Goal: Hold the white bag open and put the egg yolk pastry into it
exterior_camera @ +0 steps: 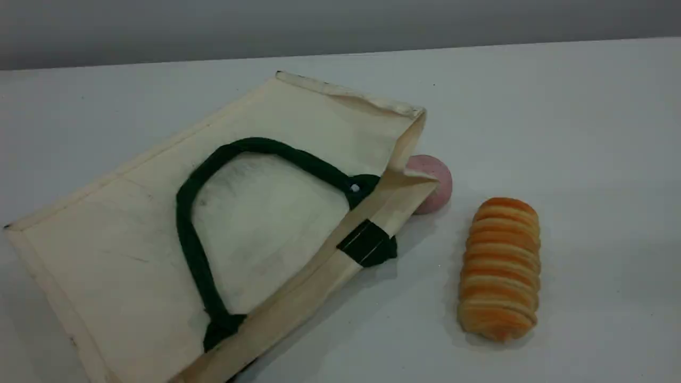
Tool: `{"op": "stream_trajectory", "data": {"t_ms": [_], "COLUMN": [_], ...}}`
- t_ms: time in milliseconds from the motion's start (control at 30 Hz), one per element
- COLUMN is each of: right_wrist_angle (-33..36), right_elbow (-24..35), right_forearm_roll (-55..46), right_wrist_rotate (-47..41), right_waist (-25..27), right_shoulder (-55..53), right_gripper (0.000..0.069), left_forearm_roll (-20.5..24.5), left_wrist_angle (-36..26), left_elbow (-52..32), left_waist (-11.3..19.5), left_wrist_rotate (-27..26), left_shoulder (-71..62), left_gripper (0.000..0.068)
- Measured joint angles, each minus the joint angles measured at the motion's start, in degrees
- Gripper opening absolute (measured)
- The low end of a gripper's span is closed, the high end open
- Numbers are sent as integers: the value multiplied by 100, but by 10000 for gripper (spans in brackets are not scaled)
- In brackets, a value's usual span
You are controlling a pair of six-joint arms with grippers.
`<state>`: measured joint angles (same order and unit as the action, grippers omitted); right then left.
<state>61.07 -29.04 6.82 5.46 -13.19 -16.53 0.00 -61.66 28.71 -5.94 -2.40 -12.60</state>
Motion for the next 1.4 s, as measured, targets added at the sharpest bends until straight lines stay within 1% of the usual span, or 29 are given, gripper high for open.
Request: {"op": "stream_trajectory", "data": {"t_ms": [367,600,733,900,967,1100,1167,1300,1400], "right_wrist_angle": [2,14,14,14,16,10,10,10,10], "right_elbow": [0,-6,-6,-6,-6,-6,-6,-6,-6], "right_forearm_roll": [11,49,54,54,74,78,83,83,76], "right_wrist_rotate": [-2,9,9,9,9,9,9,9,9], "right_waist": [32,829,1044,1045,1083,1147,1147,1147,1147], "right_shoulder": [91,891,1275,1649,1664,1659,1659,1653,1653], "right_gripper": [516,516,516,516,516,516,516,516,516], "left_forearm_roll": [0,0,0,0,0,0,0,0,0], "left_wrist_angle": [-18,-18,-18,-18,-18,-12,-12,-3,-9], "left_elbow": [11,11,11,11,11,11,11,11,11], "left_waist": [5,11,11,11,64,436,530,517,363], "left_wrist_rotate": [-5,-5,-5,-5,-5,-17,-17,-11,-11], "left_shoulder": [56,503,711,808,856,885,891,1002,1159], "left_gripper": [578,578,578,578,578,578,578,578,578]}}
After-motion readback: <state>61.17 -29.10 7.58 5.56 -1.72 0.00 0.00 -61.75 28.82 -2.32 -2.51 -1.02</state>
